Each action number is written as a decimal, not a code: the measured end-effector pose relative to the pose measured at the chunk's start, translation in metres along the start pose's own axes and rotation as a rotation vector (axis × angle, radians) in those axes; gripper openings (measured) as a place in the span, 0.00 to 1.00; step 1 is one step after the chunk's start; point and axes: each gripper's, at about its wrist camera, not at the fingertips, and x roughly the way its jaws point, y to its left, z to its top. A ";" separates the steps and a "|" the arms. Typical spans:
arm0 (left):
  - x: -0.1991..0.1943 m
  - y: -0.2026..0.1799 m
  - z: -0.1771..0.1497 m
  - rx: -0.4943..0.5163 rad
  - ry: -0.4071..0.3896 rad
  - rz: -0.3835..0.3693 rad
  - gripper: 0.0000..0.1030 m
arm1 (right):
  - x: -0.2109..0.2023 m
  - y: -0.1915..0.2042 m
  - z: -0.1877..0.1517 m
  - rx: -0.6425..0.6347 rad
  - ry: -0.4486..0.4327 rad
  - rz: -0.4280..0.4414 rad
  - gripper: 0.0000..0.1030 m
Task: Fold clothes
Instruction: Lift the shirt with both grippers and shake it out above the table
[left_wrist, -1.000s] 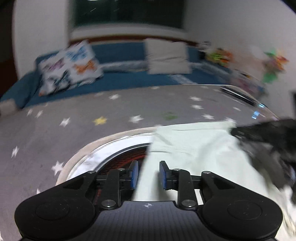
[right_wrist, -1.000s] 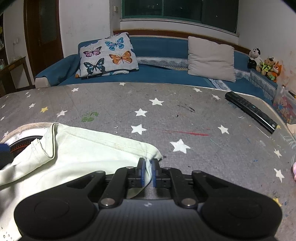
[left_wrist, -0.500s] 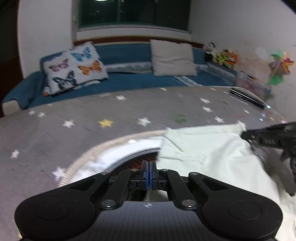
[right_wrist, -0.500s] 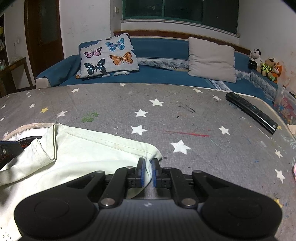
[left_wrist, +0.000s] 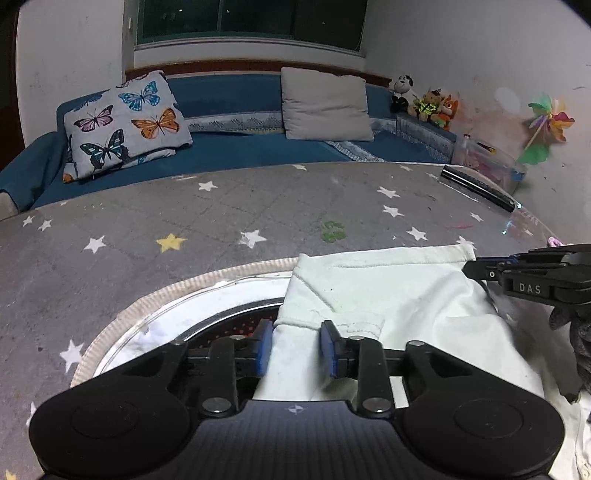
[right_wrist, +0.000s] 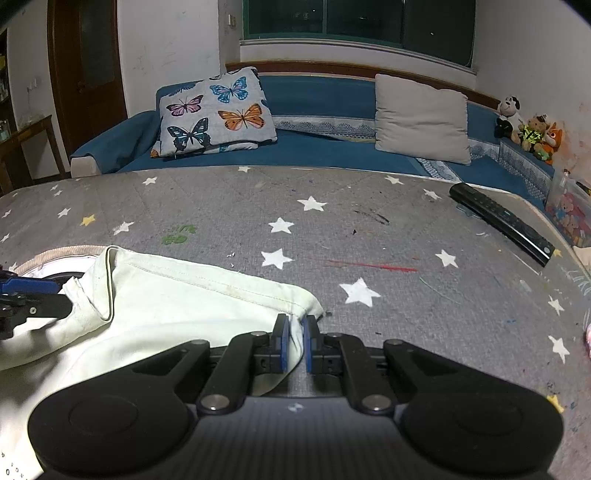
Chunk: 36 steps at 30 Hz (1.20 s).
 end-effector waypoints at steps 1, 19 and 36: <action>-0.001 0.000 0.000 0.004 -0.009 0.006 0.08 | 0.000 0.000 0.000 0.001 0.000 0.001 0.07; -0.028 0.059 0.024 0.059 -0.171 0.444 0.00 | 0.004 0.002 0.008 0.000 0.011 -0.028 0.06; -0.027 0.098 0.016 -0.036 -0.073 0.352 0.36 | 0.036 0.005 0.046 -0.030 0.018 -0.045 0.13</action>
